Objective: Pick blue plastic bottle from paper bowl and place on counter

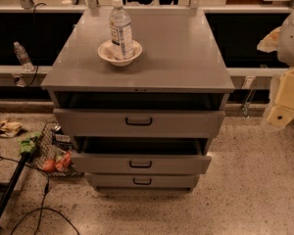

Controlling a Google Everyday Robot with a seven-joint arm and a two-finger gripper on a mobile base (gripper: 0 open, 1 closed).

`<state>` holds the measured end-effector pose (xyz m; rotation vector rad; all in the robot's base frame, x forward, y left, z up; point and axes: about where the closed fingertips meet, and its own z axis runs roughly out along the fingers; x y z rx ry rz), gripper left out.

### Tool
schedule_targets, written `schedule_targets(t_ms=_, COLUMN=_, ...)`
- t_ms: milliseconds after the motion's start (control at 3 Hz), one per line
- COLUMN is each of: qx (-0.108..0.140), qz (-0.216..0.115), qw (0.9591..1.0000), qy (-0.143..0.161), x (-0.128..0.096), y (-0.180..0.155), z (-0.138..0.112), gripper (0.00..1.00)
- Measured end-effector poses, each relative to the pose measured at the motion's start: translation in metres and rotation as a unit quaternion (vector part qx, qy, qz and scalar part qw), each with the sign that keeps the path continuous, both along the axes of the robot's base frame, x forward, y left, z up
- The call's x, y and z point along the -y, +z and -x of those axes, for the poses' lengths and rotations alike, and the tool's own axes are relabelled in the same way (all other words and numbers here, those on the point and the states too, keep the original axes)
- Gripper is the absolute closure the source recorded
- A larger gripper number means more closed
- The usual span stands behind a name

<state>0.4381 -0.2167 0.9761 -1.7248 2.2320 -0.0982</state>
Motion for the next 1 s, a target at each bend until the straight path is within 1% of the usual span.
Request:
schedule_targets(t_ms=333, qx=0.0, qz=0.0, qw=1.0, qy=0.0, x=0.0, y=0.0, z=0.0, gripper=0.0)
schedule_targets(t_ms=667, qx=0.006, qz=-0.01, qw=0.9999, qy=0.002, x=-0.005, y=0.003, z=-0.008, gripper=0.0)
schedule_targets(t_ms=1000, qx=0.024, qz=-0.06, qw=0.9979, qy=-0.012, x=-0.012, y=0.006, z=-0.041, gripper=0.0)
